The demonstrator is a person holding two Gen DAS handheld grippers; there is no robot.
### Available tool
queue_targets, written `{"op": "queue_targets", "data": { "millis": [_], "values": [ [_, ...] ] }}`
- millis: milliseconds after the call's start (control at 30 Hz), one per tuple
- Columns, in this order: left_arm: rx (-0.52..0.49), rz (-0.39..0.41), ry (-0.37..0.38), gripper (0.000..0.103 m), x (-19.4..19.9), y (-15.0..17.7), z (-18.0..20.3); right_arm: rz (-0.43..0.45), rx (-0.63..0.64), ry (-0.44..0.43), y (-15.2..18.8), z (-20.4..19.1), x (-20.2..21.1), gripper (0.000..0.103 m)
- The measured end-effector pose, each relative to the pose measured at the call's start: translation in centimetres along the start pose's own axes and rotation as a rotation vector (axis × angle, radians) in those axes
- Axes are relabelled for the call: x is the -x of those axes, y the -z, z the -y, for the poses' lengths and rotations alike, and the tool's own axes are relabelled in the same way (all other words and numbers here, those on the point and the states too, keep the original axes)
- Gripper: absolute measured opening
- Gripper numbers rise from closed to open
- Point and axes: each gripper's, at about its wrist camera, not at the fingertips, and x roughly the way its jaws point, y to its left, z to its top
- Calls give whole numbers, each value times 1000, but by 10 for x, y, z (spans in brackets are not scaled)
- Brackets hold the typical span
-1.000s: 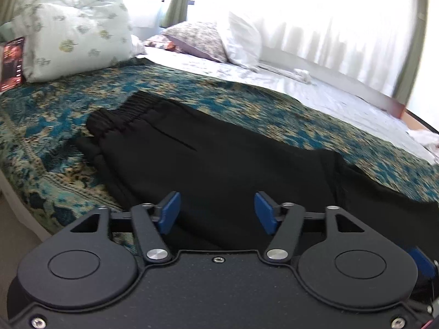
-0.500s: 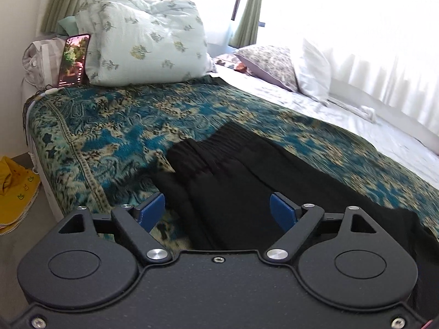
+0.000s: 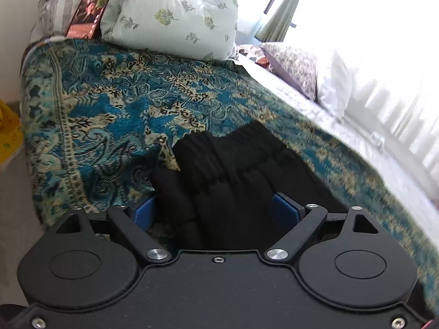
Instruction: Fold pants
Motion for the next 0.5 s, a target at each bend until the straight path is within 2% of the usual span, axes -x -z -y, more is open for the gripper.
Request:
{"op": "queue_targets", "data": {
  "millis": [33, 133, 200, 300, 433, 500],
  "values": [
    [29, 2, 7, 85, -3, -2, -3, -1, 1, 0, 0, 0, 0, 95],
    [80, 19, 3, 72, -6, -5, -8, 1, -3, 1, 0, 0, 0, 95],
    [81, 27, -29, 47, -5, -5, -8, 1, -4, -1, 0, 0, 0, 95],
    [58, 41, -42, 24, 0, -4, -5, 0, -6, -2, 0, 0, 0, 95],
    [6, 93, -23, 17, 21, -8, 8, -14, -14, -13, -4, 2, -1, 95],
    [-47, 124, 23, 16, 39, -10, 25, -24, -42, -41, -11, 7, 1, 95]
  ]
}}
